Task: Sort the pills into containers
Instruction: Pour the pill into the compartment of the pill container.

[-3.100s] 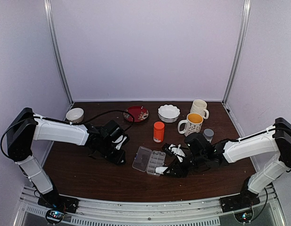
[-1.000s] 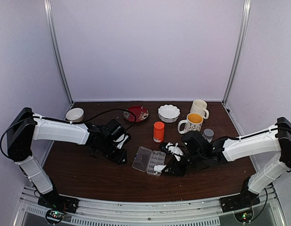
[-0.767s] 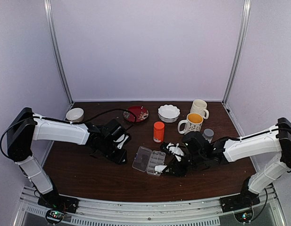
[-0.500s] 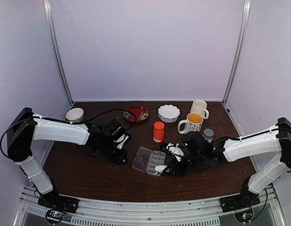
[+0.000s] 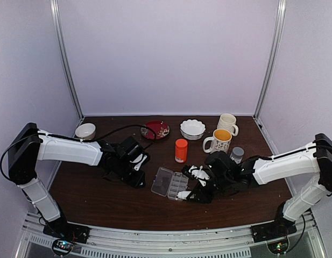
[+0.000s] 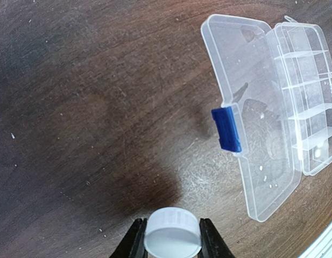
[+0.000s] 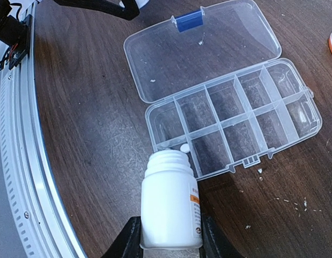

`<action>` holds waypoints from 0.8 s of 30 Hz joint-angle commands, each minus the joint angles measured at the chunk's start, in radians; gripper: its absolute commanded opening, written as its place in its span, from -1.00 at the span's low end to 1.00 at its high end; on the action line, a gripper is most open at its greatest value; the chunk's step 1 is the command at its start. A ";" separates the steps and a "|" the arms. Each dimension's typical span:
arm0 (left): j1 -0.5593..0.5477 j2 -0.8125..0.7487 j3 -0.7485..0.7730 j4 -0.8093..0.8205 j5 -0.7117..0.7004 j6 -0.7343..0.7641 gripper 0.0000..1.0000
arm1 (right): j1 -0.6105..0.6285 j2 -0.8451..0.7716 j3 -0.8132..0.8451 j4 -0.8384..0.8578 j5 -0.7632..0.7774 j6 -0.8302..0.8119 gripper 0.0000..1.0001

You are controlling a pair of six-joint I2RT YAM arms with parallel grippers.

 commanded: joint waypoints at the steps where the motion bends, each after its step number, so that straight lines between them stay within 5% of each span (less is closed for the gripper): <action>1: -0.006 0.011 0.020 0.000 -0.009 0.004 -0.53 | 0.005 -0.012 0.003 0.003 0.002 -0.006 -1.00; 15: -0.008 0.003 0.020 -0.005 -0.015 0.005 -0.53 | 0.002 -0.022 -0.040 0.190 -0.073 0.061 -1.00; 24: -0.008 -0.001 0.018 -0.009 -0.017 0.006 -0.53 | 0.011 0.072 0.061 0.097 -0.038 0.029 -1.00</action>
